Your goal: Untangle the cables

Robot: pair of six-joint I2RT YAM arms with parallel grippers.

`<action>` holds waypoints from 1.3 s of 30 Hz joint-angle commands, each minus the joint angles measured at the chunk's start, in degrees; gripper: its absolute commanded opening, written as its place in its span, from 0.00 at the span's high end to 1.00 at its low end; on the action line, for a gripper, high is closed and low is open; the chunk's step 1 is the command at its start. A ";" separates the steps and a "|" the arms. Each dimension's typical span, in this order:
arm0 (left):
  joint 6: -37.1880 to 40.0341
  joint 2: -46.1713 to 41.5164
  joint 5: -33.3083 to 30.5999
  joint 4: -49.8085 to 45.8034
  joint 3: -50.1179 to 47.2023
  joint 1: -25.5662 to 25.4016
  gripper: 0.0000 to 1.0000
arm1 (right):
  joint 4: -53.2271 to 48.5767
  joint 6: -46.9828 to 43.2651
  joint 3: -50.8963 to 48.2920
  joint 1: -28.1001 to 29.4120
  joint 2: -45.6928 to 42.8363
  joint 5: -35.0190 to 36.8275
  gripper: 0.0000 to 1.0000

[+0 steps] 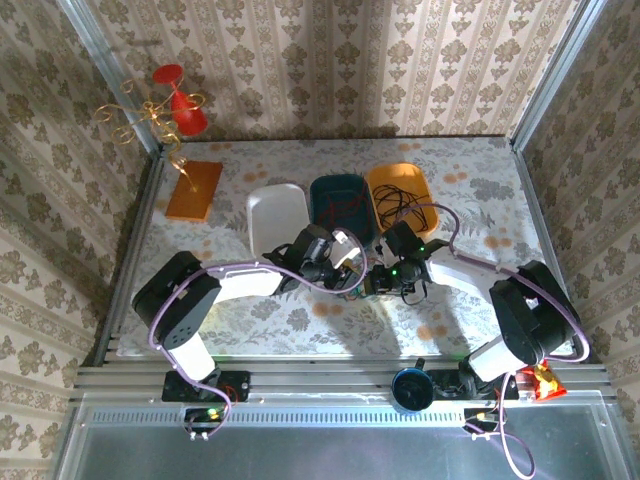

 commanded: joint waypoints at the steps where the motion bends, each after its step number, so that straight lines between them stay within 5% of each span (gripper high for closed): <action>1: 0.61 0.99 0.76 -1.21 1.12 0.17 0.63 | 0.28 -0.87 -0.89 0.12 0.63 0.61 0.56; 8: 0.44 2.93 0.29 -0.37 0.95 0.06 0.75 | 0.10 -0.61 -1.13 0.12 -0.99 0.92 0.57; 14: 0.41 4.13 0.57 -0.17 1.94 0.13 1.00 | 0.42 -0.70 -1.51 0.12 -1.11 0.57 0.58; 18: 0.49 2.18 1.68 -1.36 2.42 -0.01 1.00 | 0.89 0.12 -1.62 0.03 0.05 3.29 0.62; 26: 0.00 -11.00 1.68 -5.03 0.47 0.23 1.00 | 1.99 1.51 -2.68 -1.49 1.97 4.68 0.91; 39: -4.14 -29.13 1.91 -7.22 2.53 9.55 1.00 | 2.81 3.79 -5.19 -4.23 2.09 4.77 0.94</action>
